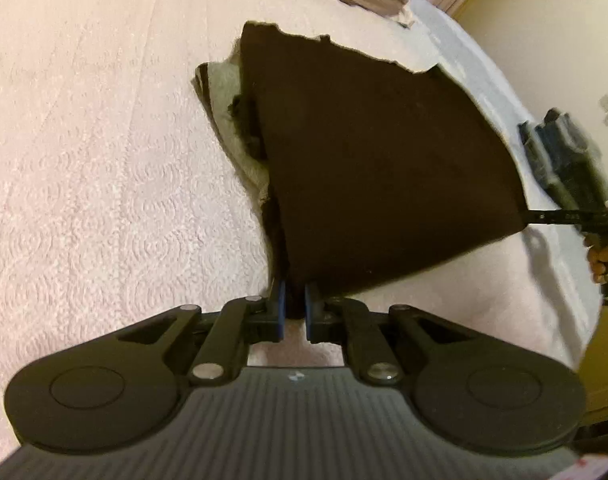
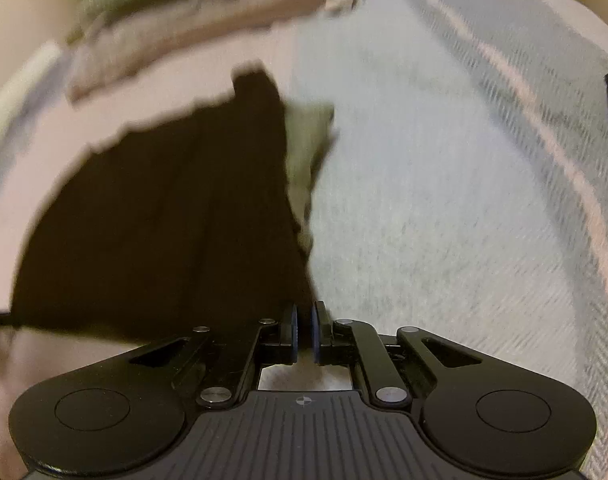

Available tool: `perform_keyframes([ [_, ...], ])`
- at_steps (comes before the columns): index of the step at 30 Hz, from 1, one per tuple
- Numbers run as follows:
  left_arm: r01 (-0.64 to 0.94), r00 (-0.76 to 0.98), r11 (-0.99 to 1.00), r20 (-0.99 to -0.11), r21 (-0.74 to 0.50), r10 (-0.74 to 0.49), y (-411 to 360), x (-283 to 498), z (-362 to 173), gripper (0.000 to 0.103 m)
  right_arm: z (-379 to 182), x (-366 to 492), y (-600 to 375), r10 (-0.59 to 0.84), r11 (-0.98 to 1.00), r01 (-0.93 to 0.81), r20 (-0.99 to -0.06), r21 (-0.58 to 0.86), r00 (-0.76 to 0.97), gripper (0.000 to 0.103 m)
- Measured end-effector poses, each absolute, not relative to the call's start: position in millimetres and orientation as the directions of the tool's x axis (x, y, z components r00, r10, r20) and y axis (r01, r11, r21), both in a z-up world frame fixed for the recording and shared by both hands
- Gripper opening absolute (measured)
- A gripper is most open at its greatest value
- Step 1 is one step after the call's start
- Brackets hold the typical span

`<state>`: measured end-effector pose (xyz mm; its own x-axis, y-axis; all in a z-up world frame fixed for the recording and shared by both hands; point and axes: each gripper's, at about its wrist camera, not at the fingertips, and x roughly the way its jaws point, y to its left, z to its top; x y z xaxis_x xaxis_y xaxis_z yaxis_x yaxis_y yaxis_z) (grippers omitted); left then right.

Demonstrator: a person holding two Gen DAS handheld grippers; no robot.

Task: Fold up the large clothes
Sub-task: 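Release the folded sweatshirt and lift both grippers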

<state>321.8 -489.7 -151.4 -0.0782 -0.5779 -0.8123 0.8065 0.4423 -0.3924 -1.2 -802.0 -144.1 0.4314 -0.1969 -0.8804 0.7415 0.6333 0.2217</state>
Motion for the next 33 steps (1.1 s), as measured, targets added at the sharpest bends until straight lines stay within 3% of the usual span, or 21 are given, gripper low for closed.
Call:
perform_keyframes([
  [2, 0.787, -0.077, 0.467, -0.815, -0.403, -0.574, -490, 323, -141, 0.011, -135, -2, -807, -0.197, 0.572, 0.786, -0.891, 0.234, 0.409, 0.006],
  [4, 0.77, -0.05, 0.51, -0.833, -0.384, -0.552, -486, 324, -121, 0.01, -120, 1, -807, -0.235, 0.548, 0.817, -0.904, 0.181, 0.358, 0.031],
  [5, 0.769, -0.017, 0.534, -0.846, -0.351, -0.532, -485, 325, -110, 0.01, -105, 2, -800, -0.285, 0.55, 0.824, -0.897, 0.136, 0.338, 0.036],
  [8, 0.748, 0.079, 0.594, -0.848, -0.297, -0.524, -483, 325, -71, 0.012, -70, 13, -777, -0.391, 0.596, 0.797, -0.835, 0.092, 0.388, 0.037],
  [11, 0.728, 0.098, 0.608, -0.83, -0.317, -0.549, -508, 323, -58, 0.013, -70, 41, -762, -0.347, 0.68, 0.721, -0.809, 0.131, 0.475, 0.037],
  [14, 0.74, 0.069, 0.601, -0.855, -0.302, -0.514, -547, 313, -84, 0.015, -97, 68, -760, -0.32, 0.733, 0.673, -0.823, 0.099, 0.469, 0.037],
  [20, 0.716, 0.084, 0.672, -0.932, -0.189, -0.352, -579, 305, -131, 0.019, -137, 51, -801, -0.348, 0.625, 0.781, -0.891, 0.01, 0.29, 0.04],
  [22, 0.722, 0.116, 0.678, -0.941, -0.14, -0.317, -584, 298, -118, 0.025, -127, 40, -808, -0.323, 0.591, 0.805, -0.898, 0.055, 0.298, 0.046],
  [27, 0.709, 0.205, 0.704, -0.947, -0.031, -0.248, -593, 275, -75, 0.056, -88, 39, -799, -0.254, 0.59, 0.791, -0.893, 0.162, 0.372, 0.055],
  [30, 0.695, 0.237, 0.719, -0.95, 0.021, -0.202, -600, 263, -60, 0.066, -76, 44, -784, -0.207, 0.628, 0.752, -0.889, 0.2, 0.409, 0.064],
  [33, 0.672, 0.261, 0.739, -0.951, 0.053, -0.169, -603, 252, -47, 0.071, -76, 46, -778, -0.173, 0.651, 0.73, -0.895, 0.209, 0.41, 0.066],
])
